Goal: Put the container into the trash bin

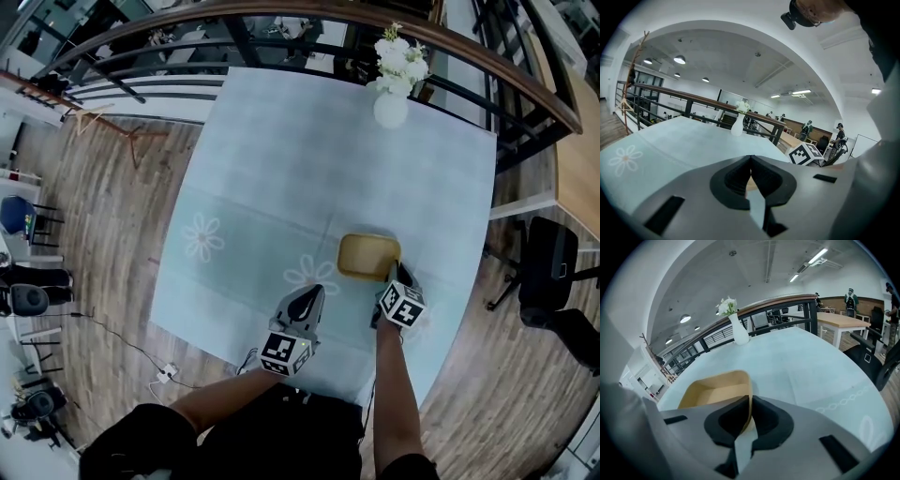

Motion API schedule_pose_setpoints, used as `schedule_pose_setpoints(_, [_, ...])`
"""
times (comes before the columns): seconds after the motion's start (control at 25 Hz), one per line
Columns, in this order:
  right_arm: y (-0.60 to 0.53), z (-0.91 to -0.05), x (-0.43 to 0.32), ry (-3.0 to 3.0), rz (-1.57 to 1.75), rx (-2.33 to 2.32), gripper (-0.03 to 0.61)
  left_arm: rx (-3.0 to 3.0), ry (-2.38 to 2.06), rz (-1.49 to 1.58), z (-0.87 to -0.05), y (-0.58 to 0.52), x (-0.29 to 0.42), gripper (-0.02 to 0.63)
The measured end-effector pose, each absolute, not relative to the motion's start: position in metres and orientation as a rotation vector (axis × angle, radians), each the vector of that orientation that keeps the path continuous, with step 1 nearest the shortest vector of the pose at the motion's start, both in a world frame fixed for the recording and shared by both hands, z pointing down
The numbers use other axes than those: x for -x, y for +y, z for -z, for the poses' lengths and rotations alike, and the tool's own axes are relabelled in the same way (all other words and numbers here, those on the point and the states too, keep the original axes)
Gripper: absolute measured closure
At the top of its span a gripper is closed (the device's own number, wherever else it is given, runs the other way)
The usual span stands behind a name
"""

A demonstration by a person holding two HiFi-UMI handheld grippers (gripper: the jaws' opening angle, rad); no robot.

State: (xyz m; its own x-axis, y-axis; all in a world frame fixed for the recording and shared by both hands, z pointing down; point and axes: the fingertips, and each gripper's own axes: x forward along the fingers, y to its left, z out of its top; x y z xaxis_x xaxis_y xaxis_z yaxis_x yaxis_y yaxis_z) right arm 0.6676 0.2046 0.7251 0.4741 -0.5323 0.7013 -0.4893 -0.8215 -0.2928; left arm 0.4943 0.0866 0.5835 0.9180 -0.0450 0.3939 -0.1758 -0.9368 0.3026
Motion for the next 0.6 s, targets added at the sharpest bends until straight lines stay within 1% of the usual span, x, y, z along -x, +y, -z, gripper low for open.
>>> schedule_pose_setpoints(0.28, [0.222,-0.678,-0.639,0.939,1.217,2.683,0.536,-2.754,-0.172,-0.490,-0.556,0.086,-0.467,0.600])
schedule_pose_setpoints(0.6, [0.235,-0.640,-0.545,0.913,1.191,2.675,0.536,-2.760,-0.094,-0.464,-0.531,0.091,-0.401,0.600])
